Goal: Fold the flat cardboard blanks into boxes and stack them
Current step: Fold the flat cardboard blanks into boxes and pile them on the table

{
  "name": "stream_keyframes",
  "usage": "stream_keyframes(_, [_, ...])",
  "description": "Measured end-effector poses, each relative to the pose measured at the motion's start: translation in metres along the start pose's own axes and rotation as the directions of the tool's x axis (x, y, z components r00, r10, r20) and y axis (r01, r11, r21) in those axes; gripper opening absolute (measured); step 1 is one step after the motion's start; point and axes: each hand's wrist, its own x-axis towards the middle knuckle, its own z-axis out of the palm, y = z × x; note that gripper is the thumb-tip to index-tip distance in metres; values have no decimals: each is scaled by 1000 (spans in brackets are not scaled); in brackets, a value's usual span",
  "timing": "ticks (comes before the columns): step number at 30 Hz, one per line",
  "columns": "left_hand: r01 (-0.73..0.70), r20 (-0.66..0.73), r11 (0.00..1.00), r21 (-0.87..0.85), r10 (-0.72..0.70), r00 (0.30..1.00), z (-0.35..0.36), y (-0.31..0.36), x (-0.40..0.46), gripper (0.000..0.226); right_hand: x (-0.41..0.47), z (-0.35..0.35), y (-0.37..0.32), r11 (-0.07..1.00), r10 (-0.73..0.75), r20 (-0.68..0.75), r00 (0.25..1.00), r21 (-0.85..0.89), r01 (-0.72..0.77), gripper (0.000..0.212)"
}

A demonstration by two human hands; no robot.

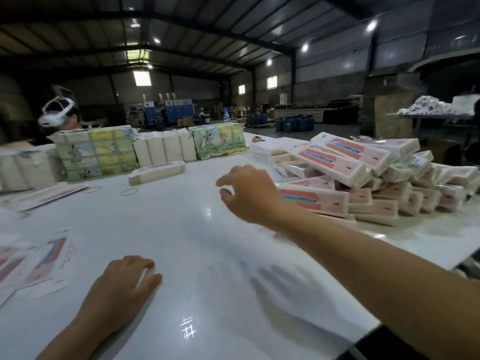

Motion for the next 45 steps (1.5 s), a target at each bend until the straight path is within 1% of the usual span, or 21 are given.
stream_keyframes(2, [-7, -22, 1000, -27, 6, 1000, 2, -1, -1, 25, -11, 37, -39, 997, -47, 165, 985, 62, 37, 31])
stream_keyframes(5, [-30, -62, 997, -64, 26, 998, 2, -2, -4, 21, -35, 86, -71, 998, -60, 333, 941, 45, 48, 30])
stream_keyframes(9, [-57, -103, 993, -99, 47, 994, 2, -1, -7, 17, -50, 109, -71, 995, -70, 319, 945, 84, 45, 29])
stream_keyframes(13, [132, 28, 959, -249, -129, 991, -31, -13, 12, 15, -50, 114, -68, 993, -71, 298, 952, 110, 40, 31])
stream_keyframes(15, [243, 22, 944, -223, -244, 970, -63, -41, 28, 12, -49, 116, -69, 992, -71, 281, 957, 118, 38, 30])
stream_keyframes(17, [409, -40, 911, -46, -411, 911, -97, -83, 37, 28, -49, 118, -68, 992, -73, 267, 961, 116, 43, 30])
stream_keyframes(18, [512, -81, 855, 84, -506, 859, -112, -107, 36, 40, -49, 119, -68, 992, -73, 255, 964, 119, 44, 29])
stream_keyframes(20, [687, -133, 667, 288, -683, 718, -134, -152, 26, 72, -49, 120, -67, 991, -76, 232, 970, 121, 49, 28])
stream_keyframes(22, [760, -127, 521, 388, -787, 604, -143, -187, 15, 106, -49, 121, -69, 992, -78, 233, 969, 110, 54, 27])
stream_keyframes(23, [764, -123, 495, 413, -801, 586, -143, -198, 12, 114, -48, 121, -70, 993, -78, 233, 969, 107, 54, 27])
stream_keyframes(26, [768, -117, 518, 376, -796, 593, -147, -215, 18, 108, -47, 119, -71, 993, -72, 245, 967, 110, 46, 27])
stream_keyframes(30, [756, -150, 603, 255, -748, 647, -156, -221, 23, 60, -46, 116, -72, 991, -75, 267, 961, 127, 42, 27])
stream_keyframes(32, [758, -216, 600, 257, -728, 650, -155, -217, 22, 55, -46, 116, -73, 990, -78, 260, 962, 133, 44, 27])
stream_keyframes(35, [767, -296, 532, 359, -715, 634, -152, -200, 23, 57, -47, 117, -74, 987, -78, 231, 970, 153, 43, 26])
stream_keyframes(37, [718, -375, 483, 501, -626, 683, -152, -184, 26, 54, -48, 117, -73, 987, -75, 227, 971, 154, 40, 27])
stream_keyframes(38, [678, -405, 505, 534, -551, 729, -153, -174, 29, 44, -48, 117, -73, 988, -75, 231, 970, 146, 41, 28])
stream_keyframes(39, [641, -407, 577, 506, -496, 767, -153, -163, 32, 32, -48, 117, -74, 989, -75, 235, 969, 139, 43, 28])
stream_keyframes(41, [546, -335, 797, 257, -457, 824, -151, -136, 41, 12, -47, 117, -74, 989, -63, 253, 965, 145, 26, 28])
stream_keyframes(42, [490, -277, 868, 83, -453, 848, -147, -118, 44, 8, -47, 118, -74, 989, -59, 270, 961, 144, 21, 28])
stream_keyframes(44, [358, -167, 903, -239, -401, 901, -134, -78, 47, 6, -43, 117, -72, 977, -16, 306, 952, 205, -49, 29])
stream_keyframes(45, [298, -104, 887, -351, -354, 929, -124, -58, 46, 9, -41, 115, -72, 926, 69, 294, 953, 338, -171, 27])
